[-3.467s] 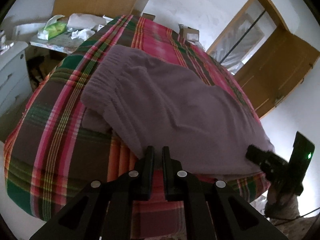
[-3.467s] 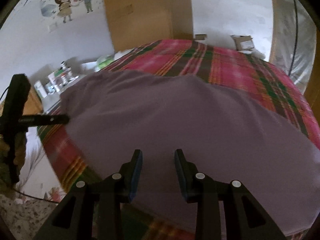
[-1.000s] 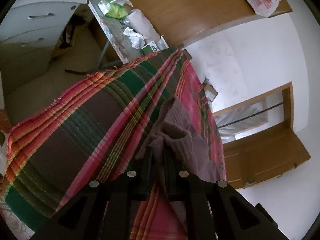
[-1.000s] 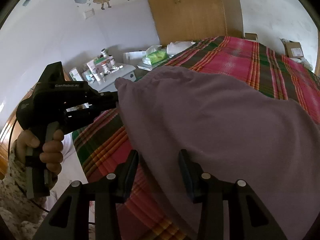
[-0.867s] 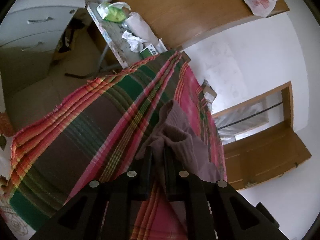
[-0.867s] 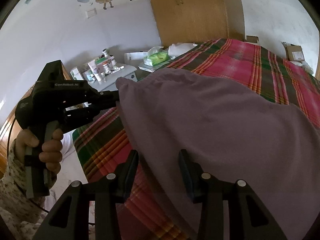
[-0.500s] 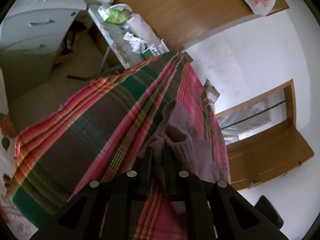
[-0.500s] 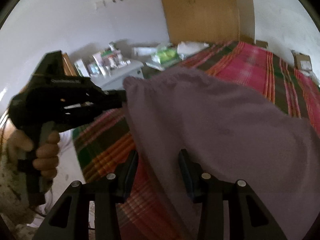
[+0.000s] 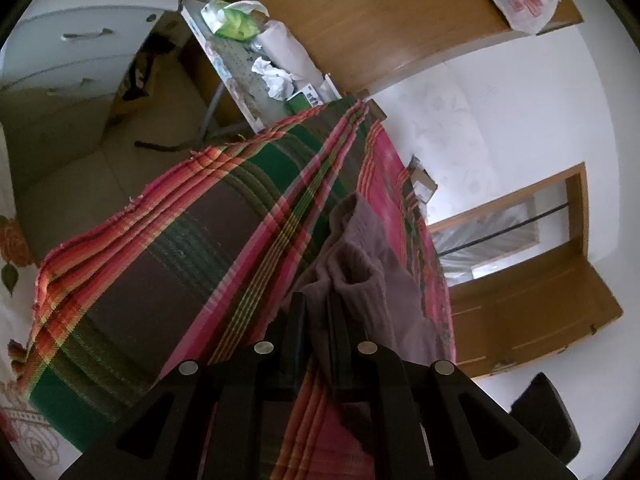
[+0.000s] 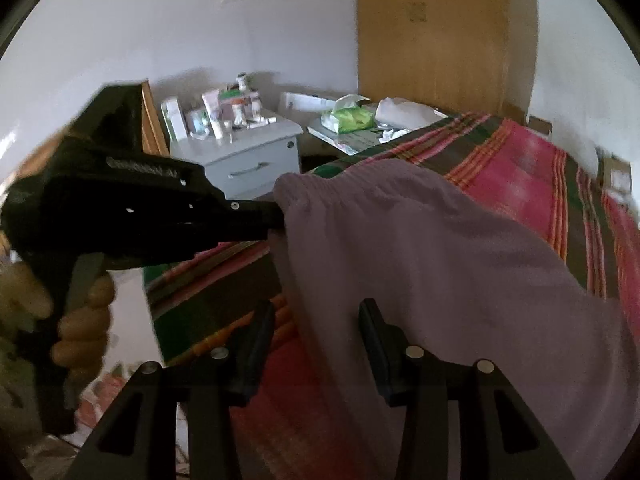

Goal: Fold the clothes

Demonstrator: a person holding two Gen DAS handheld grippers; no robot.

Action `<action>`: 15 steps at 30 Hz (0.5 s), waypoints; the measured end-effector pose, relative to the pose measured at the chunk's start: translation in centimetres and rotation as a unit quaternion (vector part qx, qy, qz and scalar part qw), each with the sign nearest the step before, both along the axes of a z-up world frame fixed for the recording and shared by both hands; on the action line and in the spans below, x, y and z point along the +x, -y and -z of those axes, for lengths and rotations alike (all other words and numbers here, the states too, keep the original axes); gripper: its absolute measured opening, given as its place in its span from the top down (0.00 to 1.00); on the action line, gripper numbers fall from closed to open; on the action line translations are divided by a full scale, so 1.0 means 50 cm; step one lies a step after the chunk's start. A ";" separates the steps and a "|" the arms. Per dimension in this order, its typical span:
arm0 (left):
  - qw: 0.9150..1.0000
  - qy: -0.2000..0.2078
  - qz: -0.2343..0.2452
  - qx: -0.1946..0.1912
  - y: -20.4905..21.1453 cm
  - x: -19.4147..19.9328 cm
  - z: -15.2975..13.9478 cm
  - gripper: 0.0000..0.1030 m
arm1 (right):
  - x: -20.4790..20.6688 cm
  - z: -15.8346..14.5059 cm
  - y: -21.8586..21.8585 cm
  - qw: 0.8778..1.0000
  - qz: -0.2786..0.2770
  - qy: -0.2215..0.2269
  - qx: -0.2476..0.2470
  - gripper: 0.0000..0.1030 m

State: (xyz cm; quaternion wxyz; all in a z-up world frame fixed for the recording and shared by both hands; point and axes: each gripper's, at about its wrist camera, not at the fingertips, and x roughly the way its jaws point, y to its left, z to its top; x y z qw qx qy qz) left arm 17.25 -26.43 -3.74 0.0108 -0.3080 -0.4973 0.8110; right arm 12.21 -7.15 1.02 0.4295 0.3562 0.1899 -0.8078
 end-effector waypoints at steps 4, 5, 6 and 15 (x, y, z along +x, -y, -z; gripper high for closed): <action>1.000 0.000 0.005 -0.001 0.001 -0.001 -0.002 0.90 | 0.013 0.013 0.038 0.998 -0.004 -0.044 0.036 0.57; 1.000 0.001 0.008 -0.001 0.001 -0.001 -0.003 0.90 | 0.016 0.016 0.048 0.997 -0.003 -0.057 0.047 0.57; 1.000 0.001 0.010 -0.002 0.001 -0.001 -0.003 0.90 | 0.018 0.018 0.056 0.996 0.000 -0.066 0.055 0.57; 0.999 0.024 0.023 0.034 0.028 -0.009 0.005 0.76 | 0.015 0.020 0.075 0.994 0.014 -0.080 0.068 0.59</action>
